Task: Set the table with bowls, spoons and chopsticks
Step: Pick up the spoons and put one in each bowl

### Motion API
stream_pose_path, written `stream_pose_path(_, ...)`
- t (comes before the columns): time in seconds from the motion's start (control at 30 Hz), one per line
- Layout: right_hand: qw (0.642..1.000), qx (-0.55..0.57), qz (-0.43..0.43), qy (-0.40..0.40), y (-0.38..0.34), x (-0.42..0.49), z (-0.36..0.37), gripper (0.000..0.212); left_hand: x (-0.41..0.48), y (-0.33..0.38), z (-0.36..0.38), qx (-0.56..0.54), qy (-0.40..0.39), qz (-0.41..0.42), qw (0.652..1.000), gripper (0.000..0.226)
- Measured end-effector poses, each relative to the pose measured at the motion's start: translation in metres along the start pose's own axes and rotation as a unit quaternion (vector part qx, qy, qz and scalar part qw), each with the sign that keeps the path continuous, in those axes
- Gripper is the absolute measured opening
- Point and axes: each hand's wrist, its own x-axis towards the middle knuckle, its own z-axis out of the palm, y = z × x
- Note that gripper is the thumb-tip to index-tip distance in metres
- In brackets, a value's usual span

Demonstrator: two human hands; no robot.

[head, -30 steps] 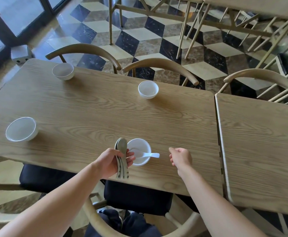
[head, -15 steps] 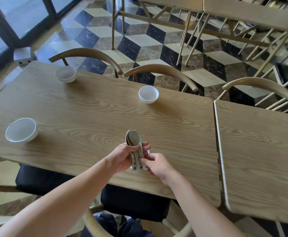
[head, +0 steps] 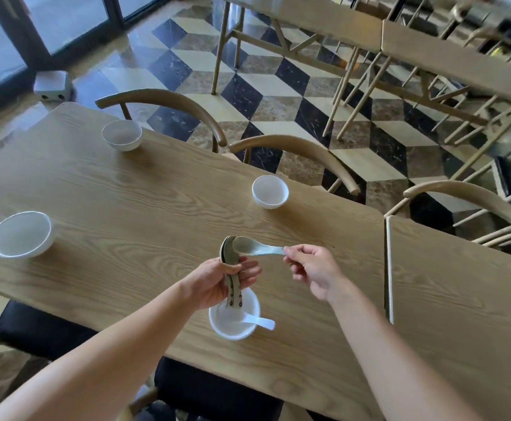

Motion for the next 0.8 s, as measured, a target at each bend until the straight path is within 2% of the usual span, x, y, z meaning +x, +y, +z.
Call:
stream_pose_path(0.13,0.999,0.014,-0.020,0.026,-0.053,0.049,-0.007,0.016,0.024,0.016,0.000,-0.020,0.013,-0.022,0.999,0.033)
stream_pose_path(0.3,0.998,0.026,0.022,0.050,-0.094,0.115,-0.008,0.012,0.051,0.037,0.005,-0.036,0.030,-0.045,0.998,0.036)
stream_pose_path(0.5,0.996,-0.014,0.057,0.066,-0.095,0.175,-0.015,0.010,0.080,0.052,0.006,-0.062,0.055,-0.039,0.996,0.027)
stream_pose_path(0.7,0.994,0.009,0.091,0.062,-0.079,0.214,-0.016,0.012,0.099,0.055,-0.005,-0.045,0.084,-0.046,0.994,0.025)
stream_pose_path(0.8,0.993,0.012,0.101,0.054,-0.074,0.223,-0.011,0.013,0.100,0.055,-0.012,-0.035,0.074,-0.062,0.995,0.028)
